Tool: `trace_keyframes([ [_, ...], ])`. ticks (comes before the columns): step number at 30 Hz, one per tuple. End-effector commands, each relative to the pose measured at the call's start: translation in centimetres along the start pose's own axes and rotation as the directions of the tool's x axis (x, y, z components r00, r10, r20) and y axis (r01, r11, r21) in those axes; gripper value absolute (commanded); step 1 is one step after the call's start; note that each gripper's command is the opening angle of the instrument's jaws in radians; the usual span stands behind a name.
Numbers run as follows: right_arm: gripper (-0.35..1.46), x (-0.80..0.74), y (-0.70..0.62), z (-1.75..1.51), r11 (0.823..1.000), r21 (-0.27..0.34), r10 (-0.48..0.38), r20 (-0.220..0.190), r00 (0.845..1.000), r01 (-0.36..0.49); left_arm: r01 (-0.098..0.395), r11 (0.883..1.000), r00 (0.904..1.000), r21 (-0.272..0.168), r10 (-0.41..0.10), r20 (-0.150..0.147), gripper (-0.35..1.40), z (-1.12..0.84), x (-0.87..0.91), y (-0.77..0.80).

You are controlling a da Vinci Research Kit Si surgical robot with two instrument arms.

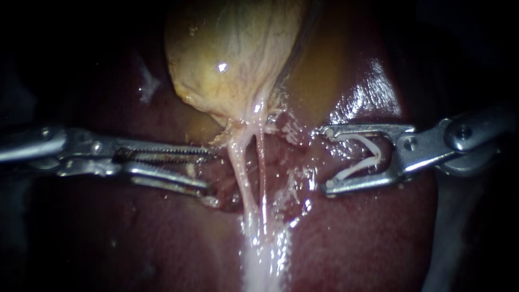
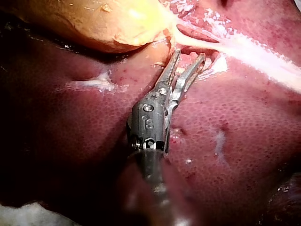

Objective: Grabbing gallbladder

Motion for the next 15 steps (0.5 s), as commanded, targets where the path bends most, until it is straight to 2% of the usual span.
trace_keyframes([
  [1, 0.48, 0.00, 0.00, 0.00, 1.000, 0.000, 0.000, 0.000, 1.000, 0.000, -0.004, 1.000, 1.0000, -0.002, 0.004, -0.004, 0.32, -0.02, 0.03, 0.01],
  [7, 0.48, 0.00, 0.00, 0.00, 1.000, 0.000, 0.000, 0.000, 1.000, 0.000, -0.016, 1.000, 0.9992, -0.003, 0.016, -0.037, 0.22, -0.14, 0.24, 0.01],
  [8, 0.48, 0.00, 0.00, 0.00, 1.000, 0.000, 0.000, 0.000, 1.000, 0.000, -0.018, 1.000, 0.9986, 0.006, 0.018, -0.050, 0.22, -0.16, 0.29, -0.01],
  [12, 0.48, 0.00, 0.00, 0.00, 1.000, 0.000, 0.000, 0.000, 1.000, 0.000, -0.024, 0.999, 0.9978, 0.026, 0.025, -0.061, 0.21, -0.20, 0.43, -0.14],
  [15, 0.48, 0.00, 0.00, 0.00, 1.000, 0.000, 0.000, 0.000, 1.000, 0.000, -0.024, 0.999, 0.9973, 0.041, 0.027, -0.068, 0.21, -0.17, 0.46, -0.25],
])
